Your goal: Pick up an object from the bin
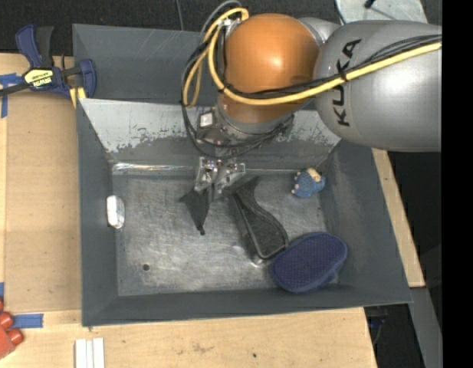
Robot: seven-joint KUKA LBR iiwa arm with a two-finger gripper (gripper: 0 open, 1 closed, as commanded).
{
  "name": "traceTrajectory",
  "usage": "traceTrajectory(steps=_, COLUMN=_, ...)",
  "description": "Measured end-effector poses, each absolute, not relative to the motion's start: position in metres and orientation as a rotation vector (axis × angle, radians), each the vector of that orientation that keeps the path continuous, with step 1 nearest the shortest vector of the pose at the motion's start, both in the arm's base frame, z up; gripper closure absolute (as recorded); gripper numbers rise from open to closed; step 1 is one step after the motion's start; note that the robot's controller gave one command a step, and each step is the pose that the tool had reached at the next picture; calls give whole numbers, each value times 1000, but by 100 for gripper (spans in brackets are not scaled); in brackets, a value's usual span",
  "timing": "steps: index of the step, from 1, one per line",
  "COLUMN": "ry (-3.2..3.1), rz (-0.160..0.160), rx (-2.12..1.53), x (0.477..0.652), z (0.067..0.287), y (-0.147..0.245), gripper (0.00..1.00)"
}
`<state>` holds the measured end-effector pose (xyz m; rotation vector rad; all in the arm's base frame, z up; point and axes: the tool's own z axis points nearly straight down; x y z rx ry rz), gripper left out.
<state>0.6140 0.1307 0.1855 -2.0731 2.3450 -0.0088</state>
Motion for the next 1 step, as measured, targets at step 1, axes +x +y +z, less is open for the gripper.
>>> traceTrajectory(steps=1, ry=1820, rz=0, rx=-2559, x=561, z=225, y=119, gripper=100)
